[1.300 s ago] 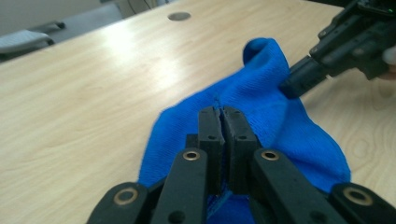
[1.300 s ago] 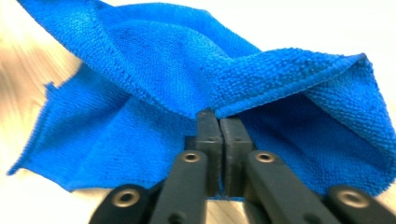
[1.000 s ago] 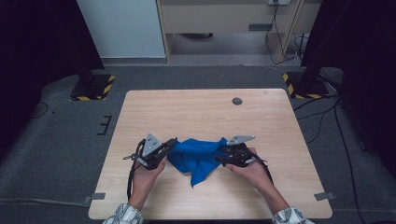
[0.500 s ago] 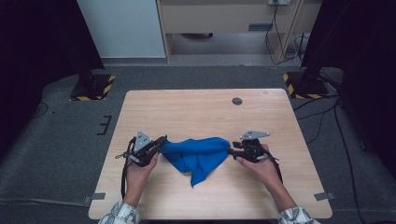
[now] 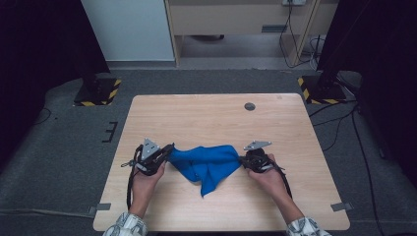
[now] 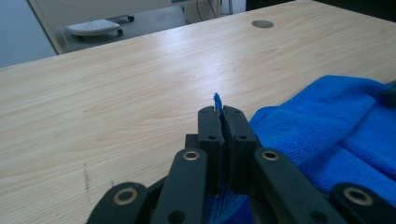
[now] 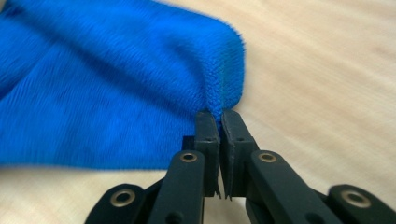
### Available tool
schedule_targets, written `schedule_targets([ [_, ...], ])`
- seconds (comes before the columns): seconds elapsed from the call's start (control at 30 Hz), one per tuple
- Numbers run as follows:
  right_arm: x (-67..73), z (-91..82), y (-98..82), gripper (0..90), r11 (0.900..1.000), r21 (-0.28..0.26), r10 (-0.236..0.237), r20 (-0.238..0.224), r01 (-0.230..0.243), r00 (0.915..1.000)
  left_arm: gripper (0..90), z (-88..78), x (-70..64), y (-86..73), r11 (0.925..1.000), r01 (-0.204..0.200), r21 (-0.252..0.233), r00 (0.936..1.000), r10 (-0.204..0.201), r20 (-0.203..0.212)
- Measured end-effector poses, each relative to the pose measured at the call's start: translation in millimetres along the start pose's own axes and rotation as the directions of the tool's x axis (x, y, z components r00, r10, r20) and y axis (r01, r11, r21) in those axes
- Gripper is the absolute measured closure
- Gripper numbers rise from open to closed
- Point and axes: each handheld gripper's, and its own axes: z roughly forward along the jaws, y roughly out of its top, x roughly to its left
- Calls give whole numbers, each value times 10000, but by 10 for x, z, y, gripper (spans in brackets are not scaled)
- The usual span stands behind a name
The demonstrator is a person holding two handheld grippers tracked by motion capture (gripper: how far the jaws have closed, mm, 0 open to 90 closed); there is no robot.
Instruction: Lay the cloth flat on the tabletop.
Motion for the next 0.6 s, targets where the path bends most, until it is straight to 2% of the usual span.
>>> schedule_targets([
  [0.07,38,-36,-18,876,9995,267,-161,-117,164,9998,864,-16,36,-8,10000,73,28,9999,-72,-109],
  [0.2,56,-136,-50,870,9986,518,-108,-361,127,9993,866,-35,72,-22,9998,176,102,9997,-175,-188],
  [0.23,54,-150,-59,851,9981,608,-17,-569,52,9984,866,-32,71,-27,9998,156,125,9997,-154,-205],
  [0.27,44,-165,-63,791,9982,588,-70,-670,109,9977,866,-30,69,-29,9998,159,154,9997,-156,-208],
  [0.4,-40,-250,-8,499,9994,-90,310,-1062,-321,9939,866,-24,72,-33,9997,142,204,9996,-137,-252],
  [0.43,-40,-250,-8,499,9994,-90,310,-1062,-321,9939,866,-24,72,-33,9997,142,204,9996,-137,-252],
  [0.47,-69,-276,12,481,9989,-279,357,-1049,-388,9938,866,-23,77,-37,9997,158,207,9996,-152,-248],
  [0.5,-115,-316,47,499,9949,-793,548,-882,-619,9946,866,-21,80,-42,9996,182,212,9996,-177,-237],
  [0.57,-137,-320,62,524,9930,-982,590,-738,-661,9955,866,-19,79,-45,9996,186,228,9996,-181,-219],
  [0.6,-172,-281,96,571,9876,-1280,867,-373,-908,9955,866,-15,72,-50,9995,179,253,9997,-174,-199],
])
